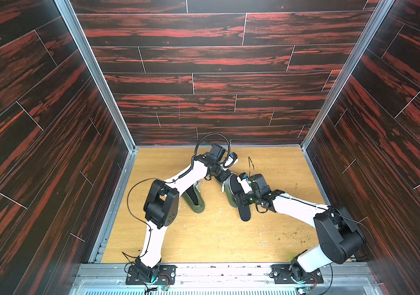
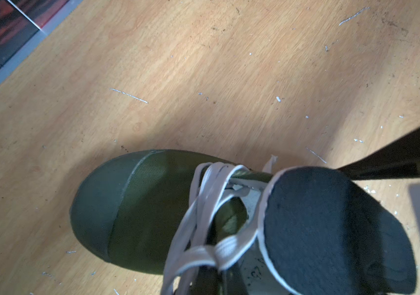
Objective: Insert the insole into the shoe
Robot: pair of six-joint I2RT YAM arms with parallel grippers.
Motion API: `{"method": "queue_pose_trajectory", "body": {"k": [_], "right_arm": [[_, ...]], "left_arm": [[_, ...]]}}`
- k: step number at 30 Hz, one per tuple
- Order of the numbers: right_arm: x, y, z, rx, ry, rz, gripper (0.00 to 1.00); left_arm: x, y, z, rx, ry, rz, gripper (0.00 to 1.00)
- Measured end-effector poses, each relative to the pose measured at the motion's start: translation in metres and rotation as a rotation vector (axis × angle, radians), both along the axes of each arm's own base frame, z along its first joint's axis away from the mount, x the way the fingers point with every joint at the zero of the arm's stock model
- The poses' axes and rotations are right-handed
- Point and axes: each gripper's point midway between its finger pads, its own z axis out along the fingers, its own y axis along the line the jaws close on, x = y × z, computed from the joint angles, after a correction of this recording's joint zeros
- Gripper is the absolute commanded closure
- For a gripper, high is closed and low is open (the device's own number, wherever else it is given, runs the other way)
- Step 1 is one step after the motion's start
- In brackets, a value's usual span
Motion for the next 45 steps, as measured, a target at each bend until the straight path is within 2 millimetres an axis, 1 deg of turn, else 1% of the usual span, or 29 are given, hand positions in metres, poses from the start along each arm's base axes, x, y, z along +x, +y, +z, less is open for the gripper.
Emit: {"method": "queue_pose_trajectory", "body": {"k": [4, 5, 7, 10, 13, 17, 22, 24, 26, 28, 31, 33, 35, 38, 45], "right_arm": [[-0.002, -0.002, 0.000, -0.024, -0.016, -0.008, 0.32], [-0.003, -0.002, 0.001, -0.026, -0.023, -0.009, 0.34], [-0.005, -0.004, 0.007, -0.025, -0.036, -0.016, 0.42], [-0.007, -0.005, 0.016, -0.020, -0.049, -0.021, 0.50], [-0.011, -0.007, 0.021, -0.021, -0.052, -0.017, 0.57], [-0.021, -0.008, 0.019, -0.038, -0.021, 0.003, 0.59], [-0.045, -0.010, 0.007, -0.047, 0.098, 0.042, 0.60], [-0.053, -0.009, 0.007, -0.041, 0.145, 0.051, 0.61], [-0.058, -0.005, 0.012, -0.021, 0.181, 0.058, 0.62], [-0.058, 0.001, 0.023, 0.014, 0.210, 0.058, 0.62], [-0.051, 0.009, 0.038, 0.053, 0.242, 0.046, 0.64], [-0.046, 0.009, 0.041, 0.069, 0.268, 0.029, 0.64], [-0.044, 0.003, 0.039, 0.078, 0.307, 0.011, 0.64], [-0.048, -0.008, 0.029, 0.071, 0.377, -0.011, 0.64], [-0.069, -0.016, 0.009, 0.035, 0.510, 0.023, 0.64]], "left_arm": [[0.000, -0.001, -0.003, 0.002, 0.008, -0.001, 1.00], [0.000, -0.001, -0.003, 0.001, 0.010, 0.000, 1.00], [0.000, -0.001, -0.002, -0.001, 0.009, 0.000, 1.00], [0.000, -0.001, -0.001, -0.003, 0.009, 0.002, 1.00], [0.000, -0.001, -0.001, -0.005, 0.012, 0.007, 1.00], [0.001, -0.002, 0.000, -0.011, 0.018, 0.018, 1.00], [0.001, -0.003, 0.001, -0.026, 0.032, 0.034, 1.00], [0.001, -0.005, 0.001, -0.036, 0.033, 0.038, 1.00], [0.000, -0.006, 0.000, -0.043, 0.034, 0.038, 1.00], [-0.002, -0.008, -0.004, -0.045, 0.035, 0.036, 1.00], [-0.010, -0.011, -0.011, -0.040, 0.045, 0.025, 1.00], [-0.017, -0.013, -0.015, -0.038, 0.051, 0.014, 1.00], [-0.021, -0.015, -0.015, -0.040, 0.052, 0.007, 1.00], [-0.022, -0.020, -0.010, -0.055, 0.041, -0.005, 1.00], [-0.022, -0.025, 0.002, -0.085, 0.012, -0.022, 1.00]]}}
